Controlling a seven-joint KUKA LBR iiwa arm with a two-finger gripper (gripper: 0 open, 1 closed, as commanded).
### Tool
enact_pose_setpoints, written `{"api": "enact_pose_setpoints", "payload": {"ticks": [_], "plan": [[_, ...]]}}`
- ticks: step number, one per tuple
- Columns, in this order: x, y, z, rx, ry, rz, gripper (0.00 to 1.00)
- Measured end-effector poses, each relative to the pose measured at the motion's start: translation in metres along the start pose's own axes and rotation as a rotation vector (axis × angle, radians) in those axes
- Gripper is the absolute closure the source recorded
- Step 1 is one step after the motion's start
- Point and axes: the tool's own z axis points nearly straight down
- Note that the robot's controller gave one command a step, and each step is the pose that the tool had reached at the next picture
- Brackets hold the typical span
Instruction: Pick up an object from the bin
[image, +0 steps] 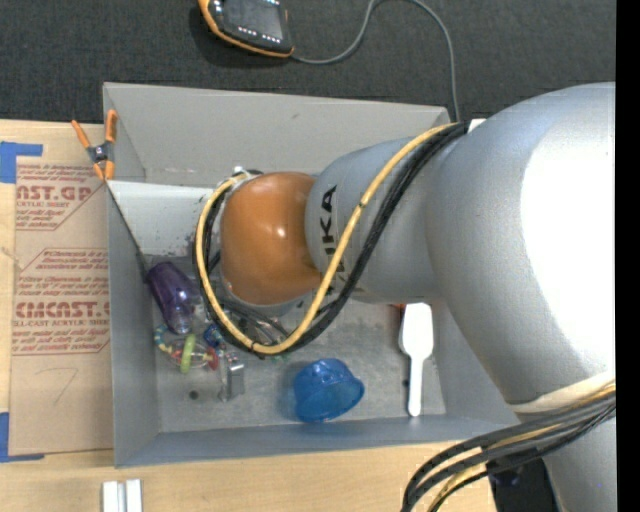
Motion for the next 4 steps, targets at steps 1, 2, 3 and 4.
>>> {"api": "enact_pose_setpoints", "payload": {"ticks": [1,2,3,4], "plan": [[-0.001,-0.006,0.028,-0.003,-0.001,0.291,0.0],[-0.013,0.006,0.035,0.003,0.0,-0.244,1.0],[-0.013,0.005,0.035,0.002,0.0,-0.242,1.0],[-0.012,0.005,0.033,0.002,0.0,-0.241,1.0]]}}
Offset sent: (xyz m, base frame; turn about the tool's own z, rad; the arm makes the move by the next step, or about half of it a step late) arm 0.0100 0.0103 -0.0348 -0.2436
